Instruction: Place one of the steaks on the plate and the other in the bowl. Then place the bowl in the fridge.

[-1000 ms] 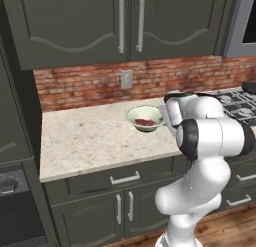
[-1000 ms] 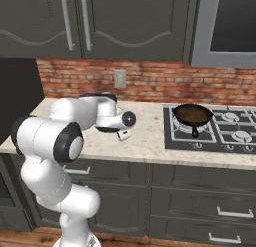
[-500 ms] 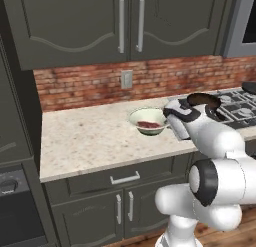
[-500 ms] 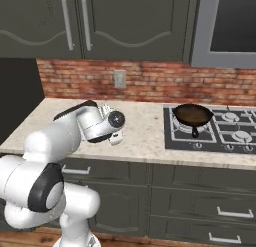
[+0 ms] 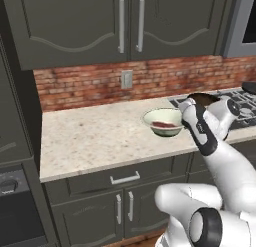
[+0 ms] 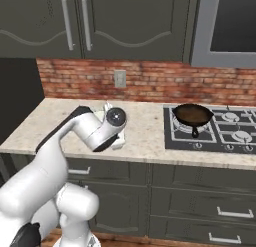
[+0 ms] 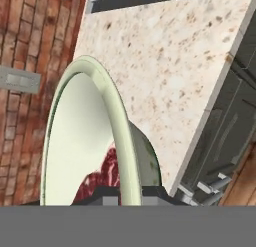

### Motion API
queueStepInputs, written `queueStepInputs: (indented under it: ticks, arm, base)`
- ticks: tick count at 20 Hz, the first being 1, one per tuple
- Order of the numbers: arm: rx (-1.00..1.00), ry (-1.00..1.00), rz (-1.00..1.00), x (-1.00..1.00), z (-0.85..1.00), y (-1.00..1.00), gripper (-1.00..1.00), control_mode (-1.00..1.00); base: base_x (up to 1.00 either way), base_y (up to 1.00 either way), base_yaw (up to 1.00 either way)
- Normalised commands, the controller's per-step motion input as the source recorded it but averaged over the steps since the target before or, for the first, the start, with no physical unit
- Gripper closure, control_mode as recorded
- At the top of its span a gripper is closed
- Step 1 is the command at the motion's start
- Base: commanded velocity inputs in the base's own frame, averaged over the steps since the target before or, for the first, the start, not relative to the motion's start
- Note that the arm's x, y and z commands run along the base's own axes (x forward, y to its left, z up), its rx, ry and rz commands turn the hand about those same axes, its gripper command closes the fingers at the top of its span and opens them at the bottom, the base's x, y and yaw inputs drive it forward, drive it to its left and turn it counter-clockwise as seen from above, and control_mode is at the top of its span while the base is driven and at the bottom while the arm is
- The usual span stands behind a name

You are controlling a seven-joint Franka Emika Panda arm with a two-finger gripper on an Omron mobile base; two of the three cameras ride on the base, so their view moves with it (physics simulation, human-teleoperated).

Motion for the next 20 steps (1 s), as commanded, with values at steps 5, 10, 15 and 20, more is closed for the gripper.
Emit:
queueStepInputs:
  ticks: [5, 10, 15, 20]
  arm:
    - [0.00, 0.05, 0.00, -0.85, 0.71, -0.03, 1.00, -1.00]
    - [0.01, -0.04, 0.10, -1.00, 0.27, 0.01, 1.00, -1.00]
    - [0.00, -0.24, 0.18, -0.82, 0.01, 0.06, 1.00, -1.00]
    - [0.00, -0.07, 0.11, -0.03, 0.00, 0.02, 1.00, -1.00]
  base:
    - [0.00, 0.00, 0.00]
    - [0.00, 0.00, 0.00]
    - [0.00, 0.00, 0.00]
    - [0.00, 0.00, 0.00]
